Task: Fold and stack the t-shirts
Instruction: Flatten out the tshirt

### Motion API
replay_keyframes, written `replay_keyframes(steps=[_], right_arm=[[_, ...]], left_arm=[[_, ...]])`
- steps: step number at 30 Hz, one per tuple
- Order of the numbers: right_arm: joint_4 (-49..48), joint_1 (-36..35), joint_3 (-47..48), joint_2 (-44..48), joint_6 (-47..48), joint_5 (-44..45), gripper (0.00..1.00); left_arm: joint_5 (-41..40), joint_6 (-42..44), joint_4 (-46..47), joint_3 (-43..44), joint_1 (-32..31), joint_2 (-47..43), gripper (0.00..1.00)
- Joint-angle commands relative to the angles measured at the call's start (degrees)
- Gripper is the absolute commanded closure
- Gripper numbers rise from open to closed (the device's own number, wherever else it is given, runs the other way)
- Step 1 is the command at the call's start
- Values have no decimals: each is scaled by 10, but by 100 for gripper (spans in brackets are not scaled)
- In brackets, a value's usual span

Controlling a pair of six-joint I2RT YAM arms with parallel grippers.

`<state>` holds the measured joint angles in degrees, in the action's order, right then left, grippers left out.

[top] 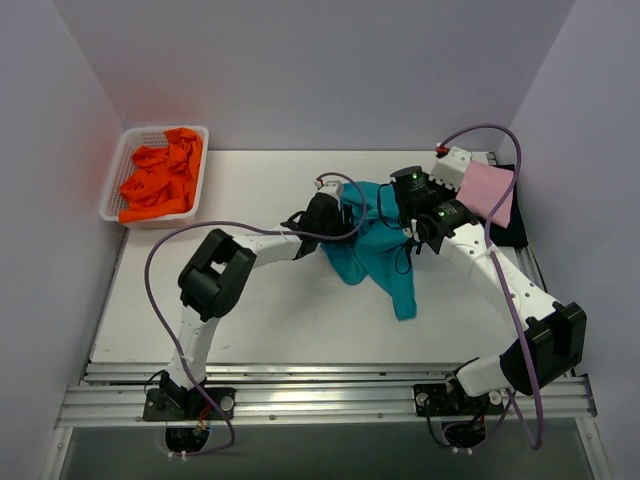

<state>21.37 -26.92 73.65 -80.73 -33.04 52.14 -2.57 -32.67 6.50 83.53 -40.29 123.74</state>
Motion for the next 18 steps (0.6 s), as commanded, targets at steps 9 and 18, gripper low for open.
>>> replay_keyframes(steps=[9,18], right_arm=[[-8,5,-5,3,5,9,100],[-13,6,-9,-7,4,8,100]], left_arm=[[12,-8,18,51,0,29,59],[-8,-6,6,35,0,-16,98]])
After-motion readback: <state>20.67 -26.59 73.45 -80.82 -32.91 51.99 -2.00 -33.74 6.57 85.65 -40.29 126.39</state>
